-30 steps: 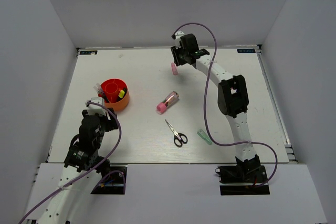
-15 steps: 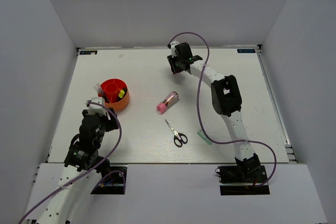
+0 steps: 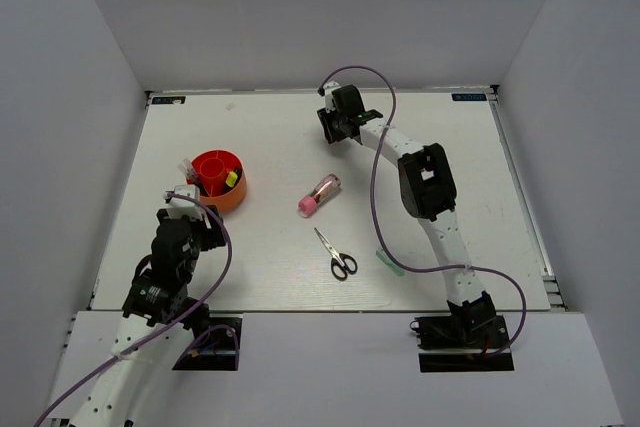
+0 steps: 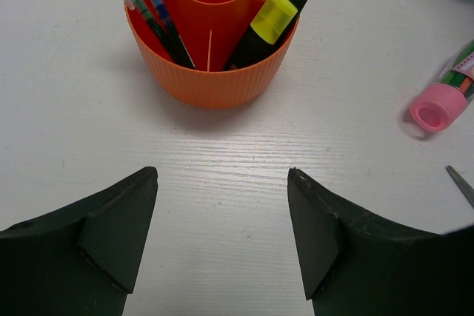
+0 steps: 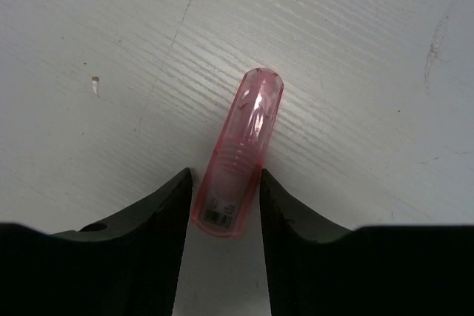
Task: Sort the stationery into containers
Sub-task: Pick up the stationery from the center of the board.
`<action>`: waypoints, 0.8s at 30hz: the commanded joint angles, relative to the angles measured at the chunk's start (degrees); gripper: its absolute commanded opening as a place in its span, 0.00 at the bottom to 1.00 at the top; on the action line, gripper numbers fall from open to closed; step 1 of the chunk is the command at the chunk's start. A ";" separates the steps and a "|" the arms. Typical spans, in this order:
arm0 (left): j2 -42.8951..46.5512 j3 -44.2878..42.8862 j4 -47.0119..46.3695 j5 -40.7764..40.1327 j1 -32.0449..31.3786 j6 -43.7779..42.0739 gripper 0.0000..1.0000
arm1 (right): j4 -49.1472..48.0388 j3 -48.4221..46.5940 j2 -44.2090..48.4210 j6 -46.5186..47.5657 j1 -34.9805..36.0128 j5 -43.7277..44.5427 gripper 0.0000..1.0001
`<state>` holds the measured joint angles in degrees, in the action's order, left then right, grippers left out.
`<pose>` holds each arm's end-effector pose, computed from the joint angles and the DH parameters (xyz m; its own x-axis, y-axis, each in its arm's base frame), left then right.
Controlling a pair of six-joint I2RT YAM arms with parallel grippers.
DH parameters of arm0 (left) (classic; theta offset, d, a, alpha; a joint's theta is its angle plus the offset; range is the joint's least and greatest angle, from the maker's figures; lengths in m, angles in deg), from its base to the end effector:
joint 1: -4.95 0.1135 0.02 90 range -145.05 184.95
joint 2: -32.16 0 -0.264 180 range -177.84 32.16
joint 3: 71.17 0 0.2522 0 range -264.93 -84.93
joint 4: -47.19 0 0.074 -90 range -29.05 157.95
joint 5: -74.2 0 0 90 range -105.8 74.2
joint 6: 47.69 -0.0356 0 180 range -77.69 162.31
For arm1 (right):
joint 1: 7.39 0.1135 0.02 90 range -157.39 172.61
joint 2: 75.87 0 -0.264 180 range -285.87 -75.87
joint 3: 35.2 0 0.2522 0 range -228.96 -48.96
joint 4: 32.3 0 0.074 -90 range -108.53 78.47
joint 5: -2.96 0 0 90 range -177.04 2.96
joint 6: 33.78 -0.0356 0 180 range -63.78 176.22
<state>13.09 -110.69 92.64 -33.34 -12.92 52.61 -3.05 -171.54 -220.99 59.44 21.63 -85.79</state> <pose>0.1029 -0.0219 0.2423 -0.4016 -0.0497 -0.9145 -0.0398 0.9985 -0.0367 0.5007 0.2769 0.1585 -0.5115 -0.3480 -0.7857 -0.4995 0.8644 -0.0577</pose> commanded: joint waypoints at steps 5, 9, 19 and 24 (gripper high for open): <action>-0.26 -1.05 -0.39 0.49 -0.06 -0.46 0.81 | -1.16 -1.87 -1.40 0.12 -0.01 -0.02 0.46; -0.18 -1.05 -0.31 0.40 -0.15 -0.46 0.81 | -0.28 -0.73 -1.04 0.11 -0.01 -0.37 0.34; 0.52 -0.87 -0.39 -0.30 -0.06 -0.55 0.81 | 1.65 4.54 5.36 1.78 -0.10 -7.40 0.00; 1.49 -0.79 -0.13 -0.92 -0.06 -0.46 0.81 | -0.45 9.46 14.49 4.33 0.43 -16.80 0.00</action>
<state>13.75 -110.69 92.66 -33.40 -12.89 52.59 -2.76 -163.24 -215.11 61.45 21.47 -95.34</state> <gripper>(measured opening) 0.808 0.325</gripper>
